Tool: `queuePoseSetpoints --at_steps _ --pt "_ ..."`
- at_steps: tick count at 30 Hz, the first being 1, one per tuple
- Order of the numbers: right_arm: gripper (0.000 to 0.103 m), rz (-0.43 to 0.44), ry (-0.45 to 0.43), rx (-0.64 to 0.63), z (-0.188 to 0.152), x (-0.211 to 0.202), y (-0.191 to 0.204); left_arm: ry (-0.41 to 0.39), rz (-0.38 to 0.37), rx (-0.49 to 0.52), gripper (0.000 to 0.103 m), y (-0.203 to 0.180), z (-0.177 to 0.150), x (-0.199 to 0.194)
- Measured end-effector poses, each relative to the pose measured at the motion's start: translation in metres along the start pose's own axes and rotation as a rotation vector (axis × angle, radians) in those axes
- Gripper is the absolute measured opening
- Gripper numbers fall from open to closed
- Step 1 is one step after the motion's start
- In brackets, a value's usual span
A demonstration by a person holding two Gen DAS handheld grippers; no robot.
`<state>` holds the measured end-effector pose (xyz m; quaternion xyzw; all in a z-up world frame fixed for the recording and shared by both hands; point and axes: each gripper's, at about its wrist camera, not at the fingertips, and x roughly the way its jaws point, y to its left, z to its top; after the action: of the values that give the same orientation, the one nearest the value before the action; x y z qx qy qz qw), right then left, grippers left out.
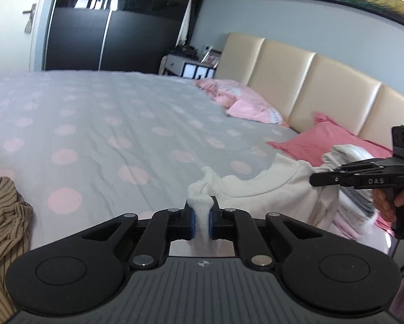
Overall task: Fold clothes
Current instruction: 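Lift the collar with both grippers and fold it over the sweater body, then release the sweater with both grippers and move back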
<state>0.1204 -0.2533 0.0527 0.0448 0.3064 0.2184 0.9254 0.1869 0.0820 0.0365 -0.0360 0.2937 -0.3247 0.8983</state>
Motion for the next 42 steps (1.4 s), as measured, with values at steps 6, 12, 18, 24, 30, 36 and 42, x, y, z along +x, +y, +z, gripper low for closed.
queuePoseSetpoints --at_steps 6,12,18,24,30,36,42 --pt "0.010 0.070 -0.065 -0.094 -0.026 -0.070 0.035 -0.023 -0.070 0.120 0.007 -0.043 -0.026 -0.063" --pt "0.010 0.140 -0.036 -0.185 -0.086 -0.118 0.055 0.067 -0.136 0.204 0.007 -0.068 -0.086 -0.093" --pt "0.010 0.165 0.092 -0.282 -0.149 -0.112 0.070 0.215 -0.133 0.258 0.007 -0.084 -0.140 -0.082" --pt "0.010 0.134 0.209 -0.379 -0.189 -0.090 0.077 0.309 -0.119 0.315 0.007 -0.090 -0.175 -0.068" --pt "0.012 0.113 0.288 -0.478 -0.211 -0.074 0.086 0.365 -0.106 0.385 0.011 -0.099 -0.196 -0.064" --pt "0.031 0.134 0.292 -0.490 -0.210 -0.077 0.096 0.336 -0.111 0.399 0.039 -0.110 -0.189 -0.069" --pt "0.044 0.097 0.279 -0.379 -0.194 -0.057 0.092 0.333 -0.103 0.414 0.041 -0.117 -0.184 -0.055"
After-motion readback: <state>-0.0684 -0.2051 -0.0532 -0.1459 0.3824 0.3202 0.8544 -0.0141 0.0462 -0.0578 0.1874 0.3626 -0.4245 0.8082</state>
